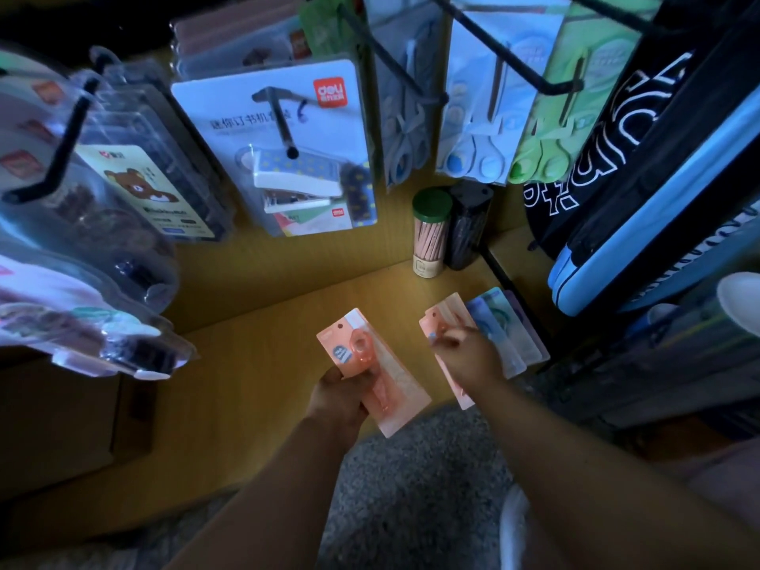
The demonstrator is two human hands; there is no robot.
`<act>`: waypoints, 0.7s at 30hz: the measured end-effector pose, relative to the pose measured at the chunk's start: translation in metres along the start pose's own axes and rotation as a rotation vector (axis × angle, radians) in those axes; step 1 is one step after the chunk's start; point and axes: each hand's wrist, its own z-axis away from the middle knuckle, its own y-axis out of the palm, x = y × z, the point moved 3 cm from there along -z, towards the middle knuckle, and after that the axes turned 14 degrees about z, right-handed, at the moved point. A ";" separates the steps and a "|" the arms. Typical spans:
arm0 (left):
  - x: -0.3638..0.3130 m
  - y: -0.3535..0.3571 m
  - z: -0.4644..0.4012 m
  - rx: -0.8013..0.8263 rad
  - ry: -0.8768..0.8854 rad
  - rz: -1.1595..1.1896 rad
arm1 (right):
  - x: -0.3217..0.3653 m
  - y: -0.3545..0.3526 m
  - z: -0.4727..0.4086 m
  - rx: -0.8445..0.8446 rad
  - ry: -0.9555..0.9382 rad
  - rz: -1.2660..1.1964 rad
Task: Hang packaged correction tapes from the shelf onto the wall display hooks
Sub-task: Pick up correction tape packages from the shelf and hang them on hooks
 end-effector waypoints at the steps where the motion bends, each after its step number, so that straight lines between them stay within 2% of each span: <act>1: 0.001 -0.003 -0.001 0.002 -0.006 -0.004 | -0.010 -0.004 -0.006 -0.081 0.073 0.080; 6: 0.008 -0.013 -0.007 0.003 -0.031 -0.017 | -0.040 -0.003 -0.019 -0.164 0.265 0.442; 10: 0.014 -0.017 -0.011 0.000 -0.038 -0.035 | -0.046 0.003 -0.023 -0.071 0.309 0.498; 14: 0.015 -0.019 -0.013 0.012 -0.045 -0.053 | -0.040 0.004 -0.020 -0.058 0.343 0.447; 17: 0.012 -0.019 -0.013 0.018 -0.013 -0.042 | -0.020 -0.001 -0.015 -0.115 0.265 0.394; 19: 0.010 -0.021 -0.014 0.000 0.014 -0.024 | -0.003 -0.002 -0.013 -0.126 0.180 0.258; 21: 0.007 -0.023 -0.015 -0.018 0.039 -0.004 | 0.013 -0.001 -0.011 -0.033 0.110 0.032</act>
